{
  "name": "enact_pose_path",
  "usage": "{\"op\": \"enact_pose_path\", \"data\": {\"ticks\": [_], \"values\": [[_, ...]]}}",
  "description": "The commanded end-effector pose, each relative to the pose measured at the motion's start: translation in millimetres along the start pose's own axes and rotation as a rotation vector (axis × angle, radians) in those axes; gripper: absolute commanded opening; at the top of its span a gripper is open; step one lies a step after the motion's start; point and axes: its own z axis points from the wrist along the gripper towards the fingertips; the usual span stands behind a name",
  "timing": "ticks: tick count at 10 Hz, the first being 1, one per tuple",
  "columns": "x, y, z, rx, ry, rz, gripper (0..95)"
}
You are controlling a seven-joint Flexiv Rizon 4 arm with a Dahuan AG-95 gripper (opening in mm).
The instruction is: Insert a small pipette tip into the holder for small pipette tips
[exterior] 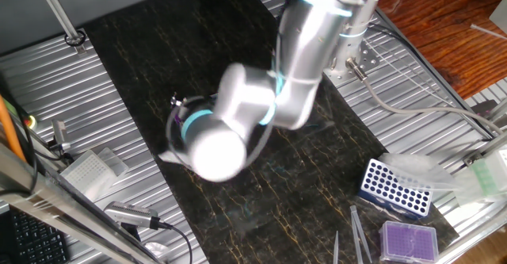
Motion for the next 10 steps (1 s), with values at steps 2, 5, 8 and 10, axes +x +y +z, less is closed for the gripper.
{"op": "enact_pose_path", "data": {"ticks": [2, 5, 8, 10], "values": [[4.1, 1.3, -4.4, -0.191, -0.168, 0.271, 0.0], [10.1, 1.8, -11.9, -0.273, -0.247, 0.389, 0.0], [15.9, 3.5, -17.6, -0.371, -0.289, 0.456, 0.0], [16.9, 3.7, -19.0, -0.421, -0.303, 0.489, 0.0]]}}
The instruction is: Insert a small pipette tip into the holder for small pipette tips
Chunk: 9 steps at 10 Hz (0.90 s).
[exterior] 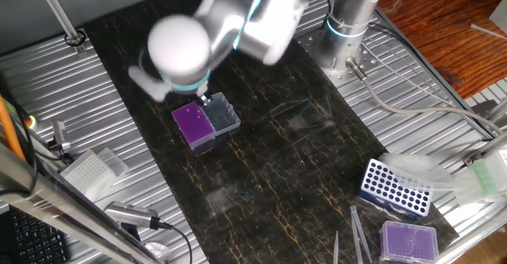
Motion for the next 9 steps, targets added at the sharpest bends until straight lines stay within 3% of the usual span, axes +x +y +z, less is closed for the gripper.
{"op": "enact_pose_path", "data": {"ticks": [1, 2, 6, 9], "values": [[0.9, 1.6, -3.3, -0.091, -0.020, 0.115, 0.0], [0.9, 1.6, -3.4, -0.122, -0.003, 0.154, 0.0], [1.6, 2.2, -5.9, -0.155, 0.019, 0.231, 0.0], [2.5, 2.9, -9.0, -0.223, 0.050, 0.239, 0.0]]}}
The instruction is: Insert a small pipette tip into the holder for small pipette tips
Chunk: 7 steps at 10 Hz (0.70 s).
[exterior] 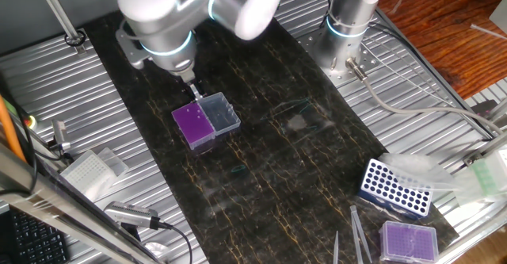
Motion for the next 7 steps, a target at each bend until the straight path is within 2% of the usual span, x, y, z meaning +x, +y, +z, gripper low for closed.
{"op": "enact_pose_path", "data": {"ticks": [1, 5, 7], "values": [[0.1, 0.7, -1.0, -0.036, 0.040, -0.002, 0.0], [0.1, 0.8, -1.0, -0.063, 0.060, -0.023, 0.0], [0.2, 0.8, -1.0, -0.084, 0.092, 0.019, 0.0]]}}
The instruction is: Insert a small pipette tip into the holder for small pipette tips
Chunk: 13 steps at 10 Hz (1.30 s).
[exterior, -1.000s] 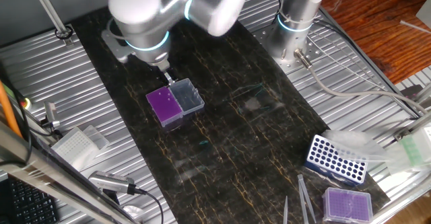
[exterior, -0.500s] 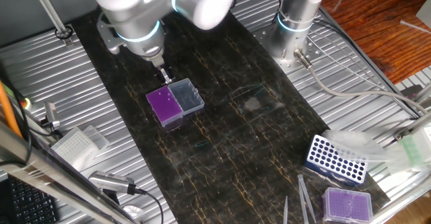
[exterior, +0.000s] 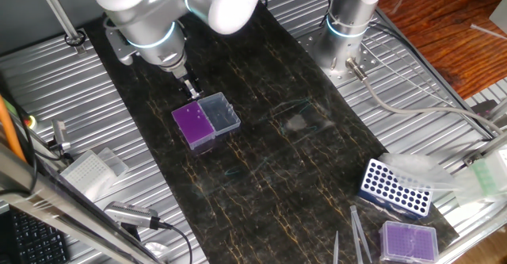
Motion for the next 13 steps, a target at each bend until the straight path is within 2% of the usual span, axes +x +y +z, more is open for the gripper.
{"op": "enact_pose_path", "data": {"ticks": [1, 13], "values": [[-1.3, 0.2, 0.2, -0.026, 0.026, 0.050, 0.0], [-2.0, -0.5, 3.6, -0.021, 0.020, 0.054, 0.0]]}}
